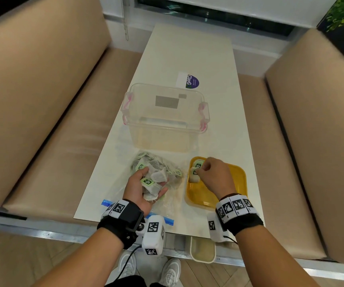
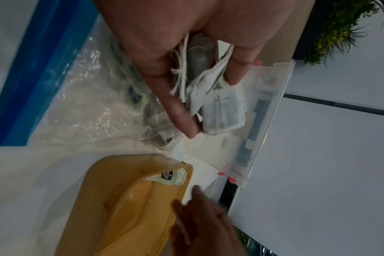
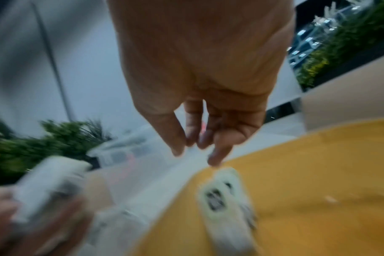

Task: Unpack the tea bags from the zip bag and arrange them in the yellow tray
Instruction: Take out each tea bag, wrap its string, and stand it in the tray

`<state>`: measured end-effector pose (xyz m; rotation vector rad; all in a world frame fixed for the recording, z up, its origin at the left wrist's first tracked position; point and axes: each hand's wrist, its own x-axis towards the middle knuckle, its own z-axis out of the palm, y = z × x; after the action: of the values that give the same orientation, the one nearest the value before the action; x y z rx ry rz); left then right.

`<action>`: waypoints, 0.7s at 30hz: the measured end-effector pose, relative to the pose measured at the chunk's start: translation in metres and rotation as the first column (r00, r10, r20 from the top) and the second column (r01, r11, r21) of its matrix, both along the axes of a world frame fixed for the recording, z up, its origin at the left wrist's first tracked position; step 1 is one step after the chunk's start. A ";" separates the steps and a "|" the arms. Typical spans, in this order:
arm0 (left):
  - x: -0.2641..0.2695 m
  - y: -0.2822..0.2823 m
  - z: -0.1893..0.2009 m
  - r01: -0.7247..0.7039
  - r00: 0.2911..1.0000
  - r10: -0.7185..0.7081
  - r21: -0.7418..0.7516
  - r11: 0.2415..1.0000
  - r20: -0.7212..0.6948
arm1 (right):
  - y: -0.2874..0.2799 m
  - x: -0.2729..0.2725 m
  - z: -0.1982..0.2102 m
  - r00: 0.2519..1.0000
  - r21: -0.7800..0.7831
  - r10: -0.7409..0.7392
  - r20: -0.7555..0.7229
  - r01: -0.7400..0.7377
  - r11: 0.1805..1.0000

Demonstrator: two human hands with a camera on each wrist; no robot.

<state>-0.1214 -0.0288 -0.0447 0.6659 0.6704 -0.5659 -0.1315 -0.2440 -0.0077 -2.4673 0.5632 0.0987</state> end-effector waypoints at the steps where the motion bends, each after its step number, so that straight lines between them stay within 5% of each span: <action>1: 0.000 0.000 -0.001 0.002 1.000 -0.002 0.000 1.000 0.001 | 0.007 -0.001 0.009 0.994 -0.009 0.046 0.095 -0.045 0.999; 4: 0.000 -0.004 0.002 0.015 1.000 -0.015 -0.020 1.000 0.004 | 0.044 -0.007 0.036 0.931 0.001 0.296 0.216 -0.303 0.953; 8: 0.000 -0.008 0.005 0.073 0.996 -0.074 -0.027 0.997 -0.051 | 0.096 -0.024 0.041 0.829 -0.116 0.557 0.055 -0.549 0.828; 14: 0.001 -0.006 0.004 0.041 0.995 -0.042 -0.007 0.999 -0.093 | 0.113 -0.020 0.028 0.812 -0.220 0.583 -0.037 -0.576 0.788; 21: 0.001 -0.004 0.002 0.034 0.996 -0.032 0.029 0.999 -0.087 | 0.116 -0.021 0.025 0.805 -0.271 0.589 0.073 -0.552 0.788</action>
<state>-0.1208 -0.0324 -0.0424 0.6851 0.7519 -0.6190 -0.1525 -0.1278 0.0174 -2.7708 -0.2833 0.0823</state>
